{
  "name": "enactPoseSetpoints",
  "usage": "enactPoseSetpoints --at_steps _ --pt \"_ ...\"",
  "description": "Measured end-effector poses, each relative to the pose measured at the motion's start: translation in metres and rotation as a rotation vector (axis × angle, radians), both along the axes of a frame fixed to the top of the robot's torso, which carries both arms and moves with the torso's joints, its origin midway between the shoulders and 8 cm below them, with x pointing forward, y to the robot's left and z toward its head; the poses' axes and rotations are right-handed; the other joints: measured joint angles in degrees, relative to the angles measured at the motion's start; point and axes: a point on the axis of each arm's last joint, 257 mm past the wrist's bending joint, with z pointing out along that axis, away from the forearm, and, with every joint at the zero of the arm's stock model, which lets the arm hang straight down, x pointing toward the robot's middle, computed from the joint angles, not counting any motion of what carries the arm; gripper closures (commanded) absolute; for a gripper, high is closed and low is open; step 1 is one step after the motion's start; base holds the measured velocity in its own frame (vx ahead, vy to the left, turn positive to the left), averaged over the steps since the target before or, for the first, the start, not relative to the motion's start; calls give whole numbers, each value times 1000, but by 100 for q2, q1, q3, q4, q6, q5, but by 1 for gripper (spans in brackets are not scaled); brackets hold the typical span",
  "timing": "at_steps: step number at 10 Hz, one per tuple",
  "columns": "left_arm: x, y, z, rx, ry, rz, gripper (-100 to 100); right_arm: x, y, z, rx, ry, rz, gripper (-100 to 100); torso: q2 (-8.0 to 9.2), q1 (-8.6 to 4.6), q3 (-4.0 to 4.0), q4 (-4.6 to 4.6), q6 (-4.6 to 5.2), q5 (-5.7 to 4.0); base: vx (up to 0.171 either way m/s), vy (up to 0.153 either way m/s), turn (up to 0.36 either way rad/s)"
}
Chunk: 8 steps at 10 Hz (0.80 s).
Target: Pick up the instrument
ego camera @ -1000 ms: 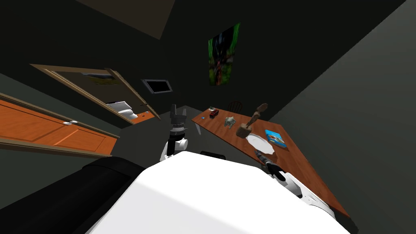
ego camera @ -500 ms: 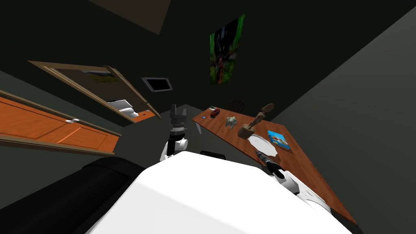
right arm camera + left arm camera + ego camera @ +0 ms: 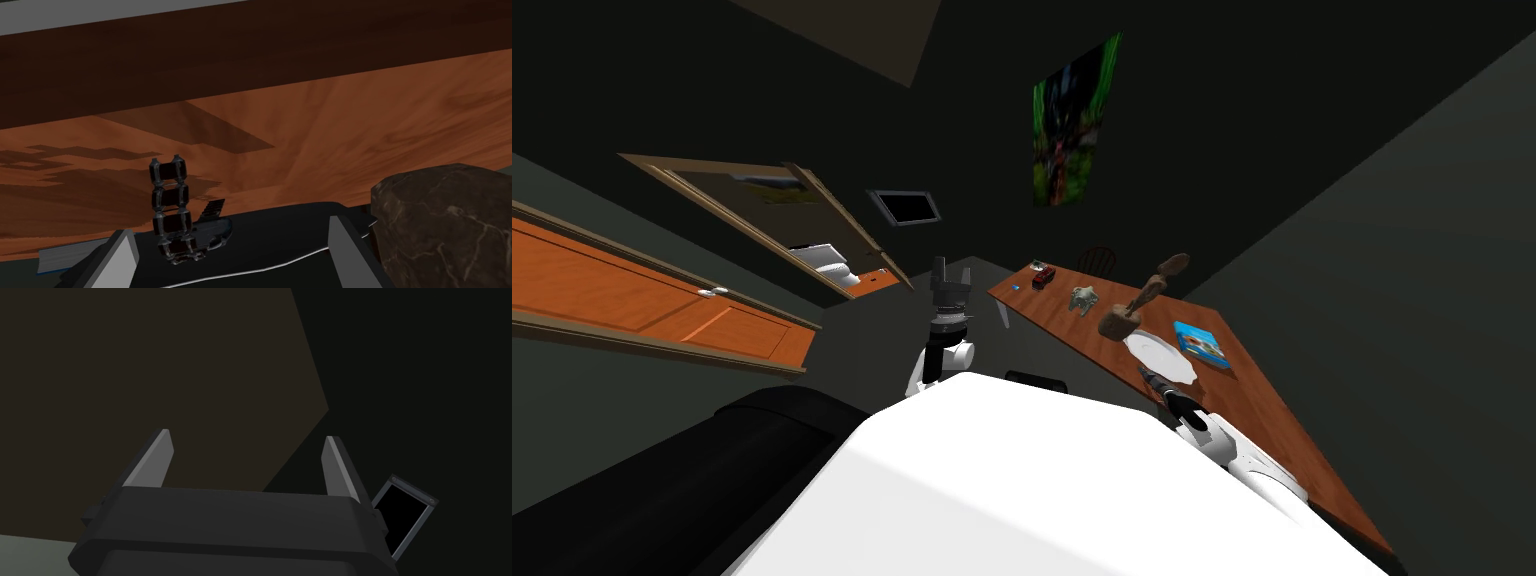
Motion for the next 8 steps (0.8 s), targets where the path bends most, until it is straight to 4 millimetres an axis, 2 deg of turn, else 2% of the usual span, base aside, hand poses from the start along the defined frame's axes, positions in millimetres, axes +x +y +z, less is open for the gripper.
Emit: enactPoseSetpoints --at_steps 1,3,5,8 --pt "0 0 0 0 0 0 0 -5 -5 -4 -3 11 -10 -100 -5 -2 -3 -1 1 0 -34 0 60" --pt "0 0 0 0 0 0 0 10 -5 0 1 -6 -6 -100 -4 -1 -2 -1 -1 0 -26 3 24" --pt "0 0 0 0 0 0 0 0 -15 -5 -5 13 -23 -100 -9 -3 -5 -2 1 0 -21 2 28" --pt "0 0 0 0 0 0 0 18 -17 -6 1 -4 -25 -100 2 1 1 1 -3 0 -49 6 52"
